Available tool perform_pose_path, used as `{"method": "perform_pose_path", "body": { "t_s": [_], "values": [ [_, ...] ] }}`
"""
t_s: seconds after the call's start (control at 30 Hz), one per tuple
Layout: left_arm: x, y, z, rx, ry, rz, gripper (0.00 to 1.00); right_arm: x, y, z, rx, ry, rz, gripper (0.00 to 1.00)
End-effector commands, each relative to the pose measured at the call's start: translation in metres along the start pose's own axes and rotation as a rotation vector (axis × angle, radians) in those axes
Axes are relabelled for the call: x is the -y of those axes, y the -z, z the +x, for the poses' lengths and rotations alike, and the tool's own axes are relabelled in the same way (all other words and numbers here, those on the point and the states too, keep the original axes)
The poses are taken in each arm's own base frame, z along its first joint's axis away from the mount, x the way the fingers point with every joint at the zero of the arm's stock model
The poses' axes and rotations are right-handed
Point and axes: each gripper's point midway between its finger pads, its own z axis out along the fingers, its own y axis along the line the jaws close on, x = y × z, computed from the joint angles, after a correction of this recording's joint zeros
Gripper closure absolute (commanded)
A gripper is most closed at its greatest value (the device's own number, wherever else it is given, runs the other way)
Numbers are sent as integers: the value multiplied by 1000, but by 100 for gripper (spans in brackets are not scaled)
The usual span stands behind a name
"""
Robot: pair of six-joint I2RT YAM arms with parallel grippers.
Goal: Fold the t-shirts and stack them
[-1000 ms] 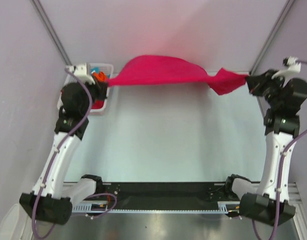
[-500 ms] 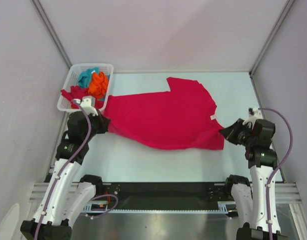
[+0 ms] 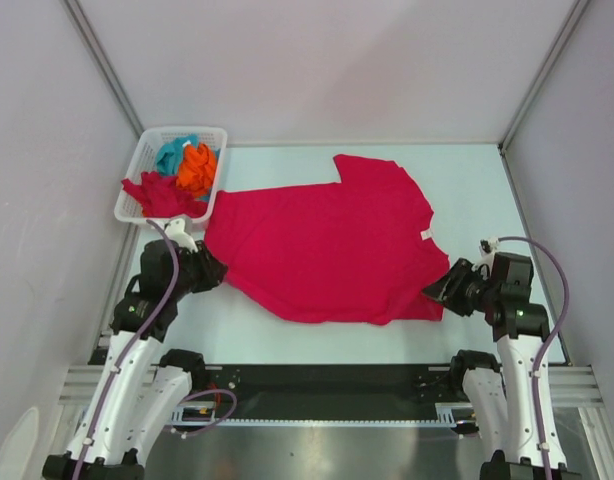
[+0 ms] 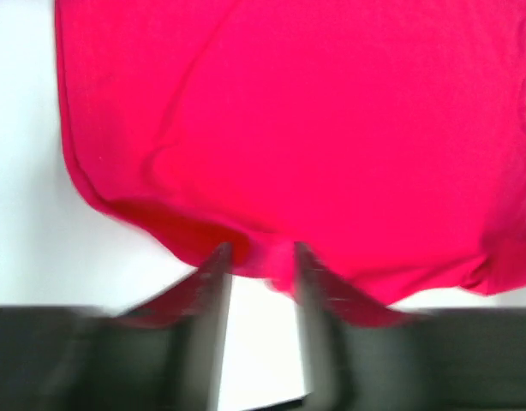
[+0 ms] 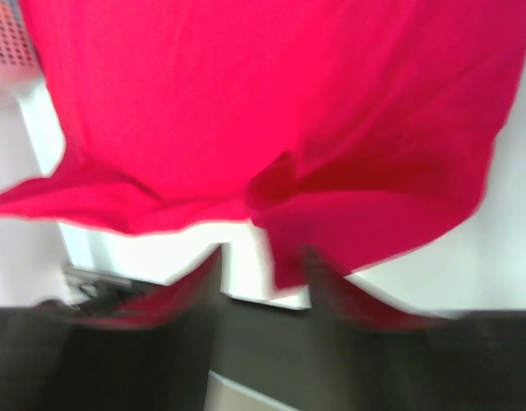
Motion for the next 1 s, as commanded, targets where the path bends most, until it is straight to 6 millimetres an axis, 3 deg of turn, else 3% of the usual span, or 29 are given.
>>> {"method": "perform_pose_path", "body": {
  "t_s": [0.0,0.03,0.07,0.1,0.13,0.2,0.27,0.37,0.5,0.53,0.6,0.63,0.7,0.73,0.8,0.83,0.87,0.93,0.97],
  "values": [
    [17,30,-23,32,21,27,26,-15,20,8,-56,14,-10,26],
    [15,38,-22,21,27,0,2,-17,24,5,-47,25,0,20],
    [17,47,-29,38,22,-2,0,-17,29,6,-64,38,14,12],
    [23,62,-47,88,14,2,0,-31,42,-7,-24,72,1,0],
    [19,70,-53,99,17,-35,0,-34,47,-12,-12,84,8,0],
    [30,78,-73,132,18,-15,0,-47,57,-29,11,97,16,0],
    [43,67,-86,134,28,29,0,-52,56,-41,20,97,18,0],
    [50,35,-102,162,71,60,0,-55,36,-69,72,94,27,0],
    [49,-18,-119,225,156,65,2,-58,-12,-100,160,108,56,0],
    [43,-38,-115,199,185,35,3,-58,-35,-112,168,117,57,0],
    [37,-57,-123,225,200,-12,6,-56,-64,-119,159,136,109,0],
    [32,-75,-116,192,203,-50,7,-47,-95,-122,119,135,148,1],
    [24,-92,-119,208,199,-103,7,-57,-117,-134,112,154,148,2],
    [18,-107,-111,175,198,-133,7,-55,-145,-133,81,163,157,2],
    [10,-124,-105,164,201,-171,7,-62,-167,-143,91,170,138,2],
    [4,-139,-93,123,203,-194,8,-67,-178,-149,105,172,117,2],
    [1,-146,-85,101,205,-202,8,-59,-197,-144,71,155,130,2],
    [-2,-166,-69,48,201,-201,8,-66,-211,-153,88,150,99,2],
    [-4,-172,-63,32,200,-201,8,-56,-225,-147,62,129,117,2]
  ]
}}
